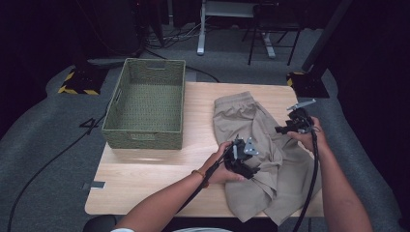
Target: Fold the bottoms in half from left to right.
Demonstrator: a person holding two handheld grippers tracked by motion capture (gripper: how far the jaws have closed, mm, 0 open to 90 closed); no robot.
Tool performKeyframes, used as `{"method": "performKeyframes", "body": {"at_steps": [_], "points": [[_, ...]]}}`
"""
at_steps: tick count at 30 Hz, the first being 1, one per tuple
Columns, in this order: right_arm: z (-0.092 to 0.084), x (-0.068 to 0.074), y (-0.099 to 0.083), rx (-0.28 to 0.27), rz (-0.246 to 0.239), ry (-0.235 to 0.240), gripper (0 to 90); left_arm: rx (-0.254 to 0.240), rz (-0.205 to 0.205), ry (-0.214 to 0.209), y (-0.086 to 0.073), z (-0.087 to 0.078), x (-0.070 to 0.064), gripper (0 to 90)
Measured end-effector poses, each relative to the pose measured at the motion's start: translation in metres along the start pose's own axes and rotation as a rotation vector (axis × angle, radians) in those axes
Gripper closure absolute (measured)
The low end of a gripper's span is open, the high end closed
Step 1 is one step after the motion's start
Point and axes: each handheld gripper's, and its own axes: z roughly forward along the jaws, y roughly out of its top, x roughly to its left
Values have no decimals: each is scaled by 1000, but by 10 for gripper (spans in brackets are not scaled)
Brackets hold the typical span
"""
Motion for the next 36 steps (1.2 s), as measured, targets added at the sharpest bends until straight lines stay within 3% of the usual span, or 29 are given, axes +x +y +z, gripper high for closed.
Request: {"method": "performKeyframes", "body": {"at_steps": [2,6,8,11,13,15,17,22,24,27,29,31,33,36], "points": [[1,0,-15,40,-9,11,400,34,-3,-5,-8,10,0,346],[12,1,-40,104,-3,43,433,76,-11,8,-15,24,2,380],[12,4,-47,65,11,56,436,83,-21,3,-16,24,3,385],[11,13,-51,42,1,70,442,102,-3,16,-18,19,8,383],[12,25,-51,27,-33,73,438,126,2,25,-23,12,13,381],[13,41,-50,16,-34,85,408,150,7,38,-31,3,21,379],[15,59,-48,11,-49,80,394,174,2,73,-43,-11,30,377],[19,107,-38,24,-97,127,380,220,5,137,-68,-40,43,357],[19,123,-33,18,-120,147,381,183,-15,106,-78,-56,43,340],[13,130,-24,-17,-145,147,385,109,-34,58,-85,-77,37,312],[7,126,-16,-48,-143,139,391,65,-49,27,-86,-87,28,293],[4,117,-6,-90,-112,128,397,42,-29,39,-85,-92,17,287],[5,110,6,-121,-98,115,403,13,-66,20,-81,-96,8,275],[12,102,26,-165,-84,88,414,-20,-45,-11,-73,-97,-12,256]]}}
